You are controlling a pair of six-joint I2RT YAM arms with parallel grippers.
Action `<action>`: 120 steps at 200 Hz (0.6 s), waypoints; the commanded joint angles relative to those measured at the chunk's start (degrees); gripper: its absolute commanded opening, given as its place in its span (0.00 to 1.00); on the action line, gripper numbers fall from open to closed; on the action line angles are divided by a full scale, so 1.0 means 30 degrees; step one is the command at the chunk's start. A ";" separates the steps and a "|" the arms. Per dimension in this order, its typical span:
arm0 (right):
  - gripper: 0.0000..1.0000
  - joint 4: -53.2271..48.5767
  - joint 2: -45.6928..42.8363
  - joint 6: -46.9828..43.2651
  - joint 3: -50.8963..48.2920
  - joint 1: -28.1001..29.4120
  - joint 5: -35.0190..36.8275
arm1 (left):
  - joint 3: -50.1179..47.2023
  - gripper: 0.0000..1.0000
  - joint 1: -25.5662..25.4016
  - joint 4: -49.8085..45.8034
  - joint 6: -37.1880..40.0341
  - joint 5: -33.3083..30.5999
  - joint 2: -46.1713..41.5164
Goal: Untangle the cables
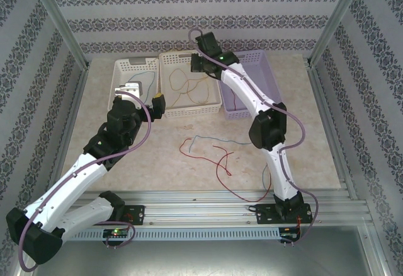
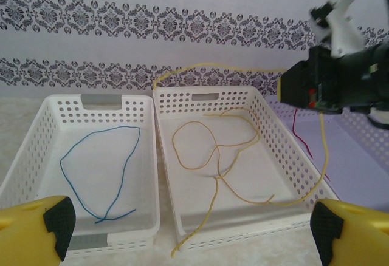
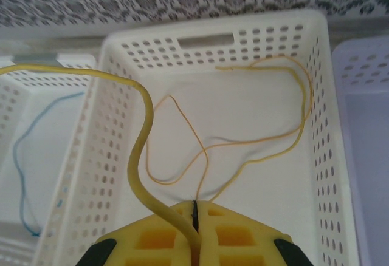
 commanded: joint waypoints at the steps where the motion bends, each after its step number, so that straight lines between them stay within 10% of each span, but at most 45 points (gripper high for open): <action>1: 0.00 -0.0309 0.0786 0.0215 0.0818 0.0136 0.0860 | 0.0010 1.00 -0.0229 0.0744 0.0397 -0.0072 -0.0147; 120: 0.00 -0.3618 0.4812 0.0325 0.2832 0.0003 0.3380 | 0.0180 1.00 -0.0225 0.0619 0.0338 0.0664 0.0354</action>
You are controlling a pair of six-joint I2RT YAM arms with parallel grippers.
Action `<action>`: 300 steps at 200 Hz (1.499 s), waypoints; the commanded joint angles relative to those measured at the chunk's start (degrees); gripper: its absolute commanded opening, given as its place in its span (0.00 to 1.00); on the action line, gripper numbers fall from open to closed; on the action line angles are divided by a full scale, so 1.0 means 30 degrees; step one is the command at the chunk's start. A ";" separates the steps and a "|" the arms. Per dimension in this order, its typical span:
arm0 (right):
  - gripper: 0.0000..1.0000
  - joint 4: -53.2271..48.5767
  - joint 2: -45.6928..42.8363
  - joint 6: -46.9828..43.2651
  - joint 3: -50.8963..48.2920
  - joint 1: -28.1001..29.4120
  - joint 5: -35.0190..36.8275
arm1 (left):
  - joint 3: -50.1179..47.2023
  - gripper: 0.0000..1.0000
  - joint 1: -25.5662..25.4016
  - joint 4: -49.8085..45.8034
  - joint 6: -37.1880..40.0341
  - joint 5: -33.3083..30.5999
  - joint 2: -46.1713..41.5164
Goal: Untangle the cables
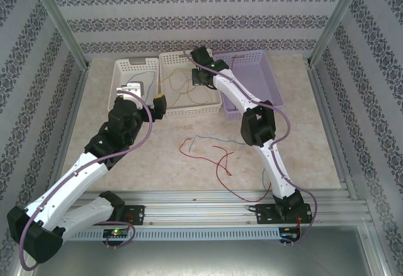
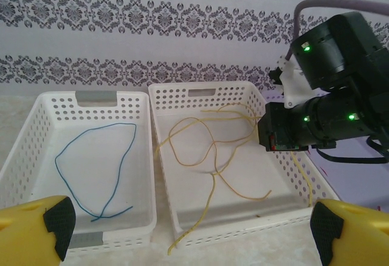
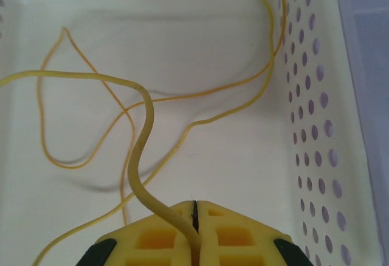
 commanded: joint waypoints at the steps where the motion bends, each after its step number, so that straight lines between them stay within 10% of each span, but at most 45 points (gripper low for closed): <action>1: 0.00 -0.1798 0.1264 0.0008 0.1496 0.0004 0.1256 | 0.0184 1.00 -0.0232 0.0620 0.0338 0.0311 0.0114; 37: 0.00 -0.2683 0.2309 -0.0195 0.2723 -0.0032 0.1253 | 0.0257 1.00 -0.0226 0.0522 0.0338 0.0497 0.0363; 120: 0.48 -0.2065 0.0954 0.0158 0.2794 -0.0325 0.0812 | 0.0409 1.00 -0.0229 0.0382 0.0397 0.0802 0.0860; 225: 0.70 -0.2870 -0.4017 -0.1858 0.3397 -0.0097 0.3386 | 0.0701 1.00 -0.0256 -0.0062 0.0400 0.1626 0.1931; 300: 0.71 0.1209 -1.8126 -0.1858 -1.5779 0.1418 0.2466 | 0.1142 1.00 -0.0504 -0.0638 0.0041 0.2436 0.3281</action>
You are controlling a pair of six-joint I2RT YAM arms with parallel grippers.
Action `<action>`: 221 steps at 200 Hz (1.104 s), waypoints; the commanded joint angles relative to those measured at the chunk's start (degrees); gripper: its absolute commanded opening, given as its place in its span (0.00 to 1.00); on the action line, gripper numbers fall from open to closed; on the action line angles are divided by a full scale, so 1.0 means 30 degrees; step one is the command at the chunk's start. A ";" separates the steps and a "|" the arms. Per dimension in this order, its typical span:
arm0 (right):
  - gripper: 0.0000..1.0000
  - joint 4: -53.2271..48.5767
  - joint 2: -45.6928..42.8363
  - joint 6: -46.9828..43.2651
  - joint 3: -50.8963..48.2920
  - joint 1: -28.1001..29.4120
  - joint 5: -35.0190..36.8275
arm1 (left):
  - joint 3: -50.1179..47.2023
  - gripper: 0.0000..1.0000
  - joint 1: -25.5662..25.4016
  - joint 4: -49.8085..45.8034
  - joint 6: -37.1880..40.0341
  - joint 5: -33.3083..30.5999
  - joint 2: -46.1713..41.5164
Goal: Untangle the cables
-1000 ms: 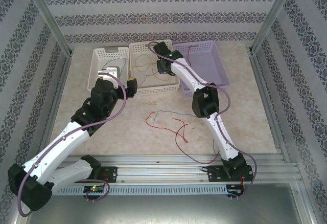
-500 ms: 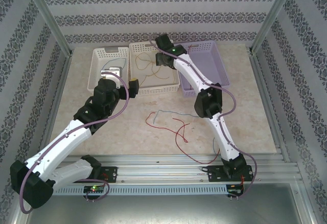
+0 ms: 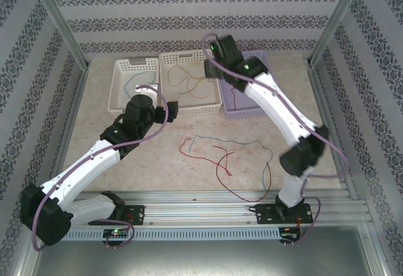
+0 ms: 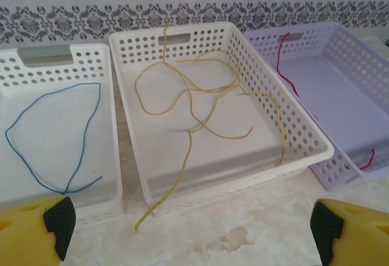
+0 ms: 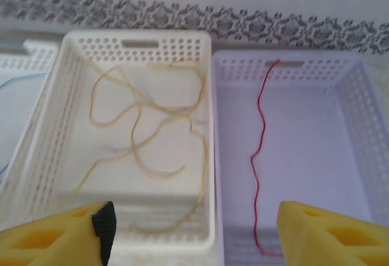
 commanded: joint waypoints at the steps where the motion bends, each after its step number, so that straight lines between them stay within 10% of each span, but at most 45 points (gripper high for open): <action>1: 0.71 0.1306 -0.3307 0.0449 -0.4924 0.0019 -0.0426 | 0.0660 1.00 -0.0285 -0.0412 -0.0008 0.0376 -0.0032; 98: 0.68 0.4115 -1.0775 0.4606 -1.9698 0.2724 -0.4765 | 0.0787 1.00 -0.0329 -0.0552 0.0258 0.0377 0.0098; 221: 0.58 0.6991 -0.5958 0.5925 -2.1480 0.4230 -0.4675 | 0.0865 1.00 -0.0345 -0.0574 0.0288 0.0553 0.0130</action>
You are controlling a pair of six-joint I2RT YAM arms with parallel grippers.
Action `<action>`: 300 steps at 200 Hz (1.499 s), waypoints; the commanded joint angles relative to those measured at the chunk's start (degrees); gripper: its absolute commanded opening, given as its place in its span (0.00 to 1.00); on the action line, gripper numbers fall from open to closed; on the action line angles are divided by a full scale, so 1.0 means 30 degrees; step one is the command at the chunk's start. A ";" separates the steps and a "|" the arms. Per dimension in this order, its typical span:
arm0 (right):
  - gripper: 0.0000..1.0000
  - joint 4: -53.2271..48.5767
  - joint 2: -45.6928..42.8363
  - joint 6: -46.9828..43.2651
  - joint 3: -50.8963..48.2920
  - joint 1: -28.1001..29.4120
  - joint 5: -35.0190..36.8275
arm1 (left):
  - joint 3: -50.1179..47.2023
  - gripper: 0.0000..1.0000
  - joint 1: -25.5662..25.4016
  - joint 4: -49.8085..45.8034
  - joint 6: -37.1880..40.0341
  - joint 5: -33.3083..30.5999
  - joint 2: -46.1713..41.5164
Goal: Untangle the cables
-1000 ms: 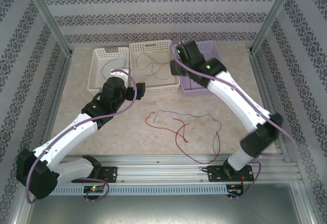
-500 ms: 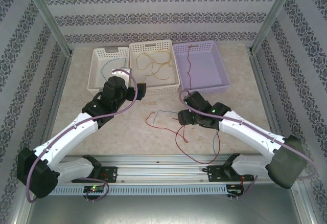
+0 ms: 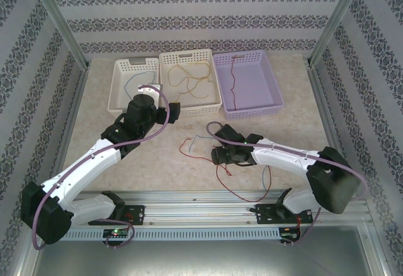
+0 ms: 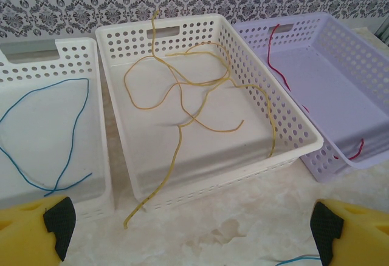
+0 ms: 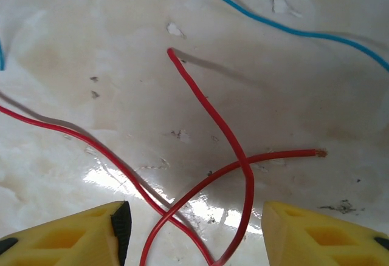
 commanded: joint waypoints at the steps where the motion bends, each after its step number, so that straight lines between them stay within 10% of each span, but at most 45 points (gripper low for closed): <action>1: 0.58 -0.0186 0.0432 0.0187 0.0349 0.0136 0.0977 | 0.0620 1.00 -0.0220 -0.0231 0.0280 0.0094 -0.0069; 62: 0.50 0.1287 0.2150 0.0110 0.0157 0.0107 0.0739 | 0.0672 1.00 -0.0203 -0.0262 0.0251 0.0237 0.0067; 140: 0.00 0.0512 0.2098 -0.0518 0.3188 -0.0454 0.0525 | 0.0701 1.00 -0.0205 -0.0265 0.0316 0.0159 0.0039; 238: 0.00 -0.1018 0.1565 -0.1258 0.8431 -0.2688 -0.1887 | 0.0866 1.00 -0.0323 -0.0683 -0.0864 0.1533 -0.0217; 300: 0.00 -0.2405 -0.0949 -0.1691 0.8876 -0.5447 -0.2812 | 0.1941 1.00 -0.5708 -0.4779 -0.4794 0.2382 0.3221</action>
